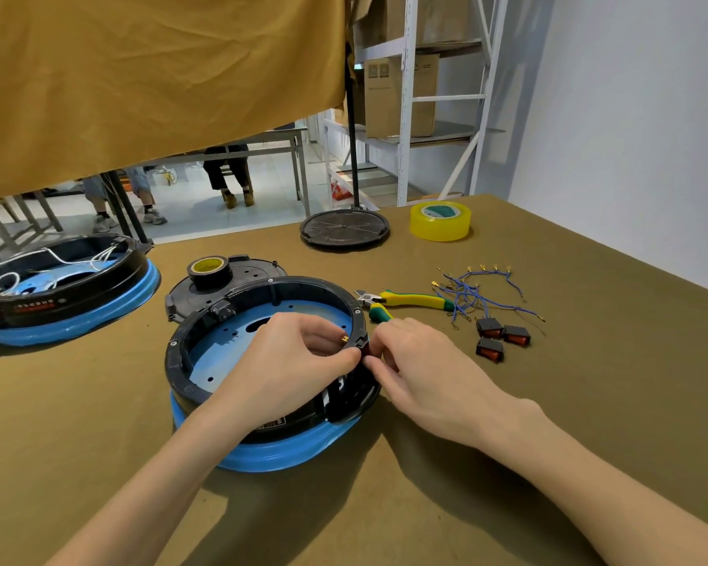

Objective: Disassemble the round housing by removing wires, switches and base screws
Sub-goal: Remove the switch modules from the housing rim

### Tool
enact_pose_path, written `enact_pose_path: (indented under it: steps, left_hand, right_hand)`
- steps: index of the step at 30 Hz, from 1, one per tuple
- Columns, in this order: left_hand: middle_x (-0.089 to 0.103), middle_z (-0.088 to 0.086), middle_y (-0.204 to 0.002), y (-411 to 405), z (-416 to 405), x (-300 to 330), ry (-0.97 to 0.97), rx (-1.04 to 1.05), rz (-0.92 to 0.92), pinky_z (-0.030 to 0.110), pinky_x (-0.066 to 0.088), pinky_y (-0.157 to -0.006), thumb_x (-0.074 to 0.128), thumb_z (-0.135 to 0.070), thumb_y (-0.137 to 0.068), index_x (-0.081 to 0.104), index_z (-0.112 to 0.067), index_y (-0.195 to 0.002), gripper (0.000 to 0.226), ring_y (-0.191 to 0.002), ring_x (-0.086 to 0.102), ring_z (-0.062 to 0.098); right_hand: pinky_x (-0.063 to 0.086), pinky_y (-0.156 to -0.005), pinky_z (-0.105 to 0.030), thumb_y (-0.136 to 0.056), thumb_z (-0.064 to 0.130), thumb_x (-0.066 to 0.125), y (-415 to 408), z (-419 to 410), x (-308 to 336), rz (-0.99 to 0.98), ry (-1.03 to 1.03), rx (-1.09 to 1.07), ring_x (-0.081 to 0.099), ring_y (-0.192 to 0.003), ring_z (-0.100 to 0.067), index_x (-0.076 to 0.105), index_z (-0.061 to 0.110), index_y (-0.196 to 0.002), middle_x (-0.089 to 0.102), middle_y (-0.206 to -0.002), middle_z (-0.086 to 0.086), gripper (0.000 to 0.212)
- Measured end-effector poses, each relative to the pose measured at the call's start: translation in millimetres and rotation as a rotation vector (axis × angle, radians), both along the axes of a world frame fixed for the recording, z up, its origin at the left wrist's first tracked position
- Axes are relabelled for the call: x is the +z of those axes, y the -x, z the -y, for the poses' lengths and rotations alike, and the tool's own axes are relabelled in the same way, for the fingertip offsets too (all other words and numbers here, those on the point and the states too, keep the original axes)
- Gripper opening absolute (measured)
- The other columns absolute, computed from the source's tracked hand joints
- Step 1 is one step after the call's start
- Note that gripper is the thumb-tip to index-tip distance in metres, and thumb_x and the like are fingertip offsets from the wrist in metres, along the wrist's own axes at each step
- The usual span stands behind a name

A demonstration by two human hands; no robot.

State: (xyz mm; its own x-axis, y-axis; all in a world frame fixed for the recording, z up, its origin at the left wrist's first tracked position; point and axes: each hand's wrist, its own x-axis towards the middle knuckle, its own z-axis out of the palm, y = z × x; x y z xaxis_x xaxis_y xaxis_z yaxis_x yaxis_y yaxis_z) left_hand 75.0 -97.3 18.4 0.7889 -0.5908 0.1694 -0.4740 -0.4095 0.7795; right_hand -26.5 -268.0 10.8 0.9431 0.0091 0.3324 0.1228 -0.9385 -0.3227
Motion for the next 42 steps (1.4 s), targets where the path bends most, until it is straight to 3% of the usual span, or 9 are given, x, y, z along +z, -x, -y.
enact_pose_path:
  steps: [6,9,12,17,21,29,35,42]
  left_hand:
    - [0.079,-0.016,-0.095,2.5,-0.2,1.1,-0.005,-0.03,0.023,0.02,0.06,-0.083,0.077,-0.034,-0.087,0.079,-0.026,-0.11,0.024,-0.09,0.072,-0.007]
    - [0.079,-0.016,-0.094,4.1,1.0,1.0,-0.001,-0.015,0.057,0.014,0.058,-0.079,0.076,-0.033,-0.087,0.079,-0.025,-0.11,0.025,-0.088,0.071,-0.009]
    - [0.077,-0.016,-0.098,6.7,1.9,-0.1,-0.015,-0.013,0.105,0.016,0.059,-0.082,0.073,-0.036,-0.089,0.077,-0.026,-0.115,0.029,-0.091,0.069,-0.01]
    - [0.078,-0.016,-0.1,4.7,0.8,1.4,-0.009,-0.068,0.068,0.021,0.06,-0.087,0.073,-0.032,-0.091,0.077,-0.025,-0.116,0.026,-0.094,0.07,-0.008]
    - [0.078,-0.015,-0.102,4.1,-0.5,2.5,-0.006,-0.113,0.051,0.02,0.059,-0.088,0.072,-0.031,-0.092,0.077,-0.024,-0.117,0.026,-0.096,0.07,-0.007]
    - [0.078,-0.018,-0.104,-0.5,-5.8,4.2,-0.011,-0.205,0.0,0.019,0.058,-0.089,0.072,-0.03,-0.093,0.075,-0.026,-0.12,0.027,-0.099,0.071,-0.005]
    - [0.077,-0.025,-0.094,-2.1,-7.7,3.5,-0.001,-0.203,0.001,0.008,0.054,-0.08,0.075,-0.03,-0.09,0.074,-0.044,-0.099,0.017,-0.091,0.073,-0.006]
    - [0.075,-0.016,-0.109,0.9,-3.8,1.7,-0.024,-0.122,0.076,0.016,0.058,-0.088,0.074,-0.035,-0.088,0.071,-0.024,-0.125,0.039,-0.096,0.07,-0.007]
  right_hand:
    - [0.033,-0.068,-0.018,-0.104,0.034,0.05,-0.4,-0.7,-1.2,-0.004,0.03,-0.015,0.044,-0.086,-0.009,0.047,0.025,-0.098,0.049,-0.093,0.009,0.012]
    - [0.037,-0.073,-0.019,-0.104,0.033,0.049,-0.1,-1.3,-2.0,-0.01,0.055,-0.012,0.044,-0.088,-0.009,0.05,0.023,-0.103,0.049,-0.097,0.008,0.011]
    - [0.042,-0.077,-0.022,-0.104,0.032,0.048,1.7,-3.0,-4.5,0.025,0.107,-0.016,0.045,-0.091,-0.011,0.052,0.021,-0.107,0.051,-0.101,0.005,0.012]
    - [0.04,-0.07,-0.017,-0.096,0.044,0.062,-0.2,5.4,2.1,-0.002,-0.04,-0.007,0.048,-0.085,-0.005,0.057,0.024,-0.108,0.051,-0.095,0.012,0.024]
    - [0.033,-0.065,-0.015,-0.094,0.052,0.063,-3.6,6.2,-1.2,0.033,0.003,-0.019,0.045,-0.076,-0.001,0.065,0.025,-0.101,0.049,-0.083,0.017,0.029]
    - [0.048,-0.068,-0.024,-0.096,0.045,0.064,-5.4,18.4,5.9,-0.061,-0.077,0.103,0.054,-0.079,-0.004,0.066,0.024,-0.097,0.058,-0.086,0.012,0.022]
    - [0.048,-0.063,-0.026,-0.097,0.039,0.064,-1.8,13.7,4.5,0.024,-0.089,0.121,0.055,-0.074,-0.007,0.066,0.021,-0.089,0.059,-0.08,0.01,0.02]
    - [0.038,-0.057,-0.018,-0.093,0.035,0.065,-2.0,3.6,0.2,0.118,-0.071,0.083,0.052,-0.068,-0.008,0.063,0.019,-0.082,0.057,-0.074,0.007,0.02]
